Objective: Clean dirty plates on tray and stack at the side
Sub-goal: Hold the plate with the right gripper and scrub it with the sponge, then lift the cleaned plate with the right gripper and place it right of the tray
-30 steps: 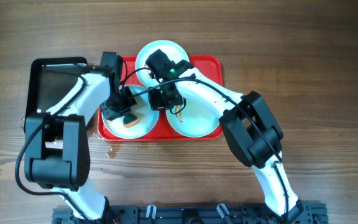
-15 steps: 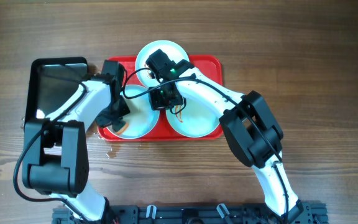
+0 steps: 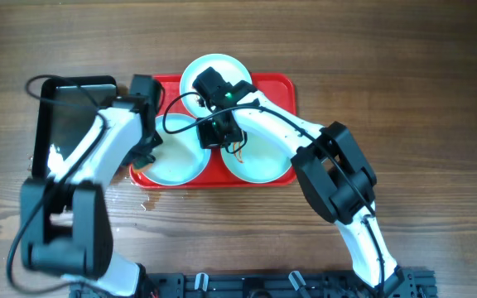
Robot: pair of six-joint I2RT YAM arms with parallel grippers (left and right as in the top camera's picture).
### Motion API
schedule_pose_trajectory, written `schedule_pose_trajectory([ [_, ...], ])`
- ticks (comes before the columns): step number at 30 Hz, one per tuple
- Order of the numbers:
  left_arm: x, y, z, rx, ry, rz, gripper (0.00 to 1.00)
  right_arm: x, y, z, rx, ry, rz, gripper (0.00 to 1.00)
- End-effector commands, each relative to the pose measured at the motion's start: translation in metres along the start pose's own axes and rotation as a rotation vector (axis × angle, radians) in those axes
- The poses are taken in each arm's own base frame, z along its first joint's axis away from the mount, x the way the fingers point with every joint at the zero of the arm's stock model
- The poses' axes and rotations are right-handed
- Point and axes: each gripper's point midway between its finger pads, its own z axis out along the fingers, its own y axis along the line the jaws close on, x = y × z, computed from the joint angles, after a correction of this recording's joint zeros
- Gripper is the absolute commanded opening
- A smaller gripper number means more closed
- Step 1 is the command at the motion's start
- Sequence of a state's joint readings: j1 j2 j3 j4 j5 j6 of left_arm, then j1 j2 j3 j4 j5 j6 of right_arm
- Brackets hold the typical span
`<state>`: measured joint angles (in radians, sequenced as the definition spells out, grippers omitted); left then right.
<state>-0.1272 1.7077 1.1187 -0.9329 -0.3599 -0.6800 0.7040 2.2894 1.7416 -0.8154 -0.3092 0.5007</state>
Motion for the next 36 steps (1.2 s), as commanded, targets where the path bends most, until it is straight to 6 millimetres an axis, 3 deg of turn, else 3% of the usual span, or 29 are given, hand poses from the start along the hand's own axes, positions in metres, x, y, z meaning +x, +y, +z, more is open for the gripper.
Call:
schedule_pose_trajectory([
  [1,-0.019,-0.008,-0.06,0.215,-0.076,-0.103,0.04,-0.005,-0.009,-0.003,0.047,-0.024,-0.001,0.04],
  [5,-0.01,-0.007,-0.09,0.331,-0.068,-0.11,0.04,-0.019,0.0,-0.036,0.052,-0.093,-0.054,0.04],
  [7,-0.007,-0.005,-0.092,0.331,-0.058,-0.095,0.04,-0.028,-0.003,-0.056,0.107,-0.147,-0.061,0.04],
  [12,0.002,0.001,-0.089,0.3,-0.028,-0.064,0.04,-0.054,-0.033,-0.125,0.376,-0.373,-0.073,0.04],
  [17,0.009,0.005,-0.087,0.282,0.001,-0.054,0.04,-0.063,-0.034,-0.168,0.584,-0.489,-0.255,0.04],
  [20,0.012,0.009,-0.086,0.264,0.009,-0.05,0.04,-0.062,-0.03,-0.181,0.725,-0.542,-0.302,0.04],
  [25,0.015,0.011,-0.085,0.256,0.019,-0.047,0.04,-0.052,0.004,-0.208,0.974,-0.693,-0.408,0.04],
  [29,0.016,0.012,-0.085,0.249,0.026,-0.044,0.04,-0.043,0.027,-0.214,1.023,-0.758,-0.446,0.04],
  [36,0.016,0.012,-0.085,0.249,0.027,-0.044,0.04,-0.039,0.032,-0.213,1.041,-0.753,-0.477,0.04],
])
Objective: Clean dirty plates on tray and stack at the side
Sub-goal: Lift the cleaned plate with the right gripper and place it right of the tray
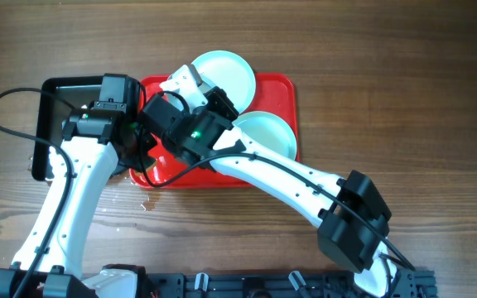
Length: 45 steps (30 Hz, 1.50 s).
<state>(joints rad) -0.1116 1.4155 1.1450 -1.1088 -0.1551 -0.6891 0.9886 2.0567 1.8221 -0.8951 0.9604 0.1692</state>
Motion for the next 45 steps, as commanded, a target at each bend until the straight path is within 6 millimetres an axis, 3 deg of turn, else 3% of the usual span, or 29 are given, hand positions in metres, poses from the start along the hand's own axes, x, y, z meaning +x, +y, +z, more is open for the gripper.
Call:
schedule_pose_trajectory([
  [1,-0.002,-0.004,-0.004,0.01,-0.012,0.018,0.04,-0.011,-0.015,-0.012,0.053,-0.038,0.011,0.04],
  [16,-0.002,-0.004,-0.004,0.011,-0.013,0.017,0.04,-0.01,-0.017,-0.012,0.064,-0.033,-0.071,0.04],
  [23,-0.003,-0.005,-0.004,0.014,-0.016,0.016,0.04,-0.02,-0.052,-0.018,0.276,-0.057,-0.151,0.04],
  [30,-0.005,-0.004,-0.004,0.016,-0.02,0.01,0.04,-0.023,-0.053,-0.019,0.29,-0.056,-0.22,0.04],
  [36,-0.012,0.01,-0.001,0.002,-0.006,-0.048,0.04,-0.026,-0.05,-0.023,0.284,-0.072,-0.21,0.04],
  [41,-0.013,0.013,-0.001,-0.003,-0.004,-0.059,0.04,-0.024,-0.034,-0.027,0.212,-0.088,-0.152,0.04],
  [45,-0.012,0.014,-0.001,-0.008,0.002,-0.058,0.04,0.002,0.027,-0.02,-0.174,0.003,-0.129,0.04],
])
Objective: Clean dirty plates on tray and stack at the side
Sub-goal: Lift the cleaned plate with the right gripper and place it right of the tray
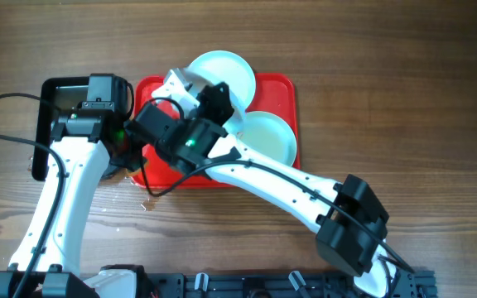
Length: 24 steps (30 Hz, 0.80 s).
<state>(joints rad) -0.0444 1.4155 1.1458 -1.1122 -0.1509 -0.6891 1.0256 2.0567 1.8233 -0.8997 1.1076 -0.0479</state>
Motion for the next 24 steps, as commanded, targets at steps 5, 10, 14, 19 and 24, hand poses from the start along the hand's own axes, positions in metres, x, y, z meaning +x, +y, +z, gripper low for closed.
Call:
schedule_pose_trajectory([
  [5,-0.001,0.0,-0.001,0.005,0.001,0.007,0.04,0.018,0.027,0.008,-0.495,0.131,0.323,0.04],
  [10,-0.001,-0.001,0.003,0.009,-0.003,0.006,0.04,0.037,-0.025,0.047,-0.746,0.212,0.595,0.04],
  [14,0.0,-0.001,0.005,0.004,0.002,0.008,0.04,0.085,-0.062,0.101,-0.896,0.345,0.846,0.04],
  [19,0.0,-0.001,0.005,0.004,0.002,0.007,0.04,0.174,-0.099,0.161,-0.915,0.496,1.128,0.04],
  [24,-0.002,-0.003,0.005,0.013,-0.008,0.005,0.04,0.263,-0.111,0.204,-0.786,0.663,1.372,0.04],
])
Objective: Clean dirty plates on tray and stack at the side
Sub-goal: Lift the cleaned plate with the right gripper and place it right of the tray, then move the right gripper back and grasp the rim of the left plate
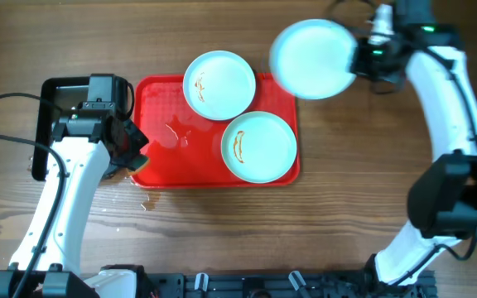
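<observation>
Two pale plates lie on the red tray (160, 108): a rear plate (219, 84) with a small brown smear and a front plate (259, 146) with a brown streak. A third plate (313, 60), clean-looking, hangs over the table just right of the tray's far corner. My right gripper (361, 56) is shut on that plate's right rim. At the tray's left edge, my left gripper (132, 153) appears shut on a tan sponge (141, 162).
A black rectangular tray (46, 108) lies left of the red tray, partly under my left arm. Wet marks show on the red tray's bare left half, and droplets dot the wood in front of it. Bare wooden table lies right of the tray.
My right arm has left the tray's left half and now holds a plate in the air beyond the tray's far right corner. The tray's left half is bare. The left arm has not moved.
Three plates lay on the tray, with my right gripper between them and my left at the tray's left edge. Then my right arm covered the left plate while the left arm drew back. Now that plate is off the tray, held at the right.
</observation>
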Robot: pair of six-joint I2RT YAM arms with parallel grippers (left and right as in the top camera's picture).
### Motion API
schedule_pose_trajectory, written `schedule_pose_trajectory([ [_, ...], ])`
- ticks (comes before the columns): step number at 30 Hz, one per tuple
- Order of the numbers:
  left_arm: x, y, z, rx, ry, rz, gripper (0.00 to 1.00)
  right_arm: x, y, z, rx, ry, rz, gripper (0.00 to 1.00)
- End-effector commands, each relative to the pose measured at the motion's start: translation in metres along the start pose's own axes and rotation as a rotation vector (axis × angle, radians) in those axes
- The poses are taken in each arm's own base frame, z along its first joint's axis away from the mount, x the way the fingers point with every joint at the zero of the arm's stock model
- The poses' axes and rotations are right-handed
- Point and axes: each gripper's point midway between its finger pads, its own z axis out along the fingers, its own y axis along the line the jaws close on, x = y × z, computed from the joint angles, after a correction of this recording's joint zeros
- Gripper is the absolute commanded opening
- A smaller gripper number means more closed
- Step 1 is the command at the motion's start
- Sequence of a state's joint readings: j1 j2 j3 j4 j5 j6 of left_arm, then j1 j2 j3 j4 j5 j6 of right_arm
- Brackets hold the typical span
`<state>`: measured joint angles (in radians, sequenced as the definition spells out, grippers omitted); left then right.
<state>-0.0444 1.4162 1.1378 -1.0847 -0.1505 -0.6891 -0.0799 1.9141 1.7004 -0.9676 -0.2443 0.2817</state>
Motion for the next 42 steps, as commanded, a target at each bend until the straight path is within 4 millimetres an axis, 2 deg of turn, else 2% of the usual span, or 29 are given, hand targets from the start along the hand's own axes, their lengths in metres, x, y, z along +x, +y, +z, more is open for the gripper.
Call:
schedule_pose_trajectory([
  [1,0.0,0.0,0.003,0.002,0.004,0.008,0.04,0.006,-0.045,0.02,-0.026,0.044,0.186,0.04],
  [5,-0.001,-0.002,0.003,0.007,-0.001,0.007,0.04,0.017,-0.1,0.034,0.153,0.026,0.254,0.04],
  [6,-0.001,-0.002,0.003,0.007,-0.001,0.007,0.04,0.021,-0.108,0.038,0.187,0.022,0.249,0.04],
  [10,-0.001,-0.002,0.003,0.007,-0.001,0.007,0.04,0.035,-0.121,0.052,0.224,0.03,0.25,0.04],
  [11,-0.001,-0.001,0.003,0.006,-0.001,0.007,0.04,0.035,-0.117,0.053,0.203,0.035,0.251,0.1],
  [13,-0.001,-0.002,0.003,0.007,-0.001,0.007,0.04,0.035,-0.1,0.055,0.107,0.05,0.252,0.31],
  [15,-0.003,-0.003,0.003,0.013,-0.008,0.006,0.04,0.032,-0.07,0.052,-0.056,0.074,0.248,0.52],
  [16,-0.003,-0.003,0.003,0.014,-0.009,0.005,0.04,0.03,-0.056,0.049,-0.129,0.084,0.245,0.56],
  [19,-0.004,-0.004,0.003,0.016,-0.011,0.005,0.04,0.026,-0.015,0.031,-0.313,0.112,0.169,0.57],
  [22,-0.004,-0.004,0.003,0.017,-0.011,0.005,0.04,0.021,0.016,0.018,-0.364,0.109,0.063,0.59],
  [23,-0.004,-0.005,0.003,0.019,-0.014,0.005,0.04,0.02,0.031,0.013,-0.374,0.104,-0.002,0.66],
  [26,-0.007,-0.009,0.003,0.036,-0.024,0.003,0.04,0.022,0.071,0.007,-0.299,0.083,-0.162,1.0],
  [31,-0.005,-0.021,0.002,0.099,-0.006,0.001,0.04,0.03,0.132,0.003,-0.099,0.001,-0.464,1.0],
  [33,-0.006,-0.021,0.002,0.101,-0.009,0.0,0.04,0.037,0.15,0.011,-0.087,0.002,-0.526,1.0],
  [37,-0.005,-0.021,0.002,0.101,-0.004,0.02,0.04,0.035,0.176,0.053,-0.093,-0.041,-0.567,1.0],
  [40,-0.004,-0.02,0.002,0.096,0.0,0.024,0.04,0.037,0.183,0.085,-0.105,-0.034,-0.508,0.98],
  [42,-0.005,-0.021,0.002,0.1,-0.003,0.023,0.04,0.042,0.184,0.106,-0.105,-0.018,-0.494,0.91],
])
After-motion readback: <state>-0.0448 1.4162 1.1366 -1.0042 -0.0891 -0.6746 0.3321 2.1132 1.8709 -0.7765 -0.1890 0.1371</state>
